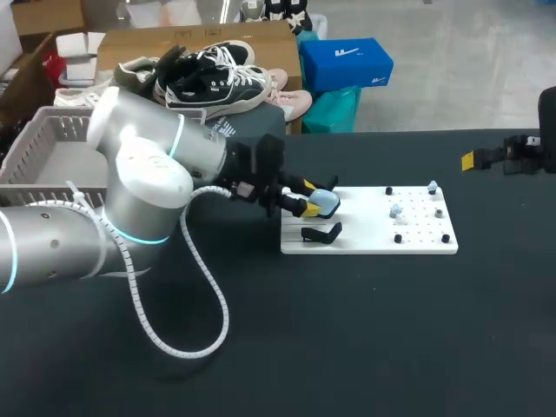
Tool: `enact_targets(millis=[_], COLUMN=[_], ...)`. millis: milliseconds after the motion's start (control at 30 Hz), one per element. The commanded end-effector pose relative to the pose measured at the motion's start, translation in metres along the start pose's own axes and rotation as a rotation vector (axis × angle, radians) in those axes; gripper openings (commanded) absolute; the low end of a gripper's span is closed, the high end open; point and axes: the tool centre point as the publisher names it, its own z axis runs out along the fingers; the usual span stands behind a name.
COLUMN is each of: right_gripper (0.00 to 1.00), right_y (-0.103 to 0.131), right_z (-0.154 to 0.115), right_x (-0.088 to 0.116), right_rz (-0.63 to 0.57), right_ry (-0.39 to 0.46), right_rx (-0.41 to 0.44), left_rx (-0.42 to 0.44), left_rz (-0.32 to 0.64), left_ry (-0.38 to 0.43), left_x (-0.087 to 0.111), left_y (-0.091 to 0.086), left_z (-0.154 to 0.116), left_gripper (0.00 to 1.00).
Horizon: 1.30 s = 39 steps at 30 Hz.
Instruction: Pick up each earbud case from the left stands, insert the matching earbuds, close the lid, and place the case in the box.
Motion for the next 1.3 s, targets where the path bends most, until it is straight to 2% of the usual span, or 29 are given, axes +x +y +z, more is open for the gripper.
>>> enact_targets(millis=[33, 67, 133, 200, 233, 500, 633, 900, 1067, 1300], right_gripper=[1.00, 1.00, 1.00, 1.00, 1.00, 1.00, 1.00, 1.00, 1.00, 1.00], right_y=[0.000, 0.000, 0.000, 0.000, 0.000, 0.000, 0.000, 0.000, 0.000, 0.000], right_z=[0.000, 0.000, 0.000, 0.000, 0.000, 0.000, 0.000, 0.000, 0.000, 0.000], right_x=[0.000, 0.000, 0.000, 0.000, 0.000, 0.000, 0.000, 0.000, 0.000, 0.000], right_rz=[0.000, 0.000, 0.000, 0.000, 0.000, 0.000, 0.000, 0.000, 0.000, 0.000], right_ry=[0.000, 0.000, 0.000, 0.000, 0.000, 0.000, 0.000, 0.000, 0.000, 0.000], right_rx=[0.000, 0.000, 0.000, 0.000, 0.000, 0.000, 0.000, 0.000, 0.000, 0.000], left_rx=[0.009, 0.009, 0.006, 0.004, -0.001, -0.006, 0.009, 0.023, -0.007, -0.004], left_rz=[0.002, 0.002, -0.001, -0.003, -0.008, -0.015, -0.002, -0.005, 0.013, 0.066], left_ry=[-0.001, -0.001, -0.003, -0.004, -0.008, -0.034, -0.080, -0.198, -0.261, -0.324], left_x=[0.001, 0.001, 0.001, 0.001, 0.001, -0.002, -0.014, -0.051, -0.065, -0.080], left_y=[0.003, 0.003, 0.003, 0.002, 0.002, -0.007, -0.017, -0.048, -0.068, -0.091], left_z=[0.004, 0.005, 0.005, 0.005, 0.004, -0.012, -0.026, -0.052, -0.054, -0.058], left_gripper=[0.45, 0.38, 0.17, 0.03, 0.00, 0.00, 0.00, 0.00, 0.00, 0.00])
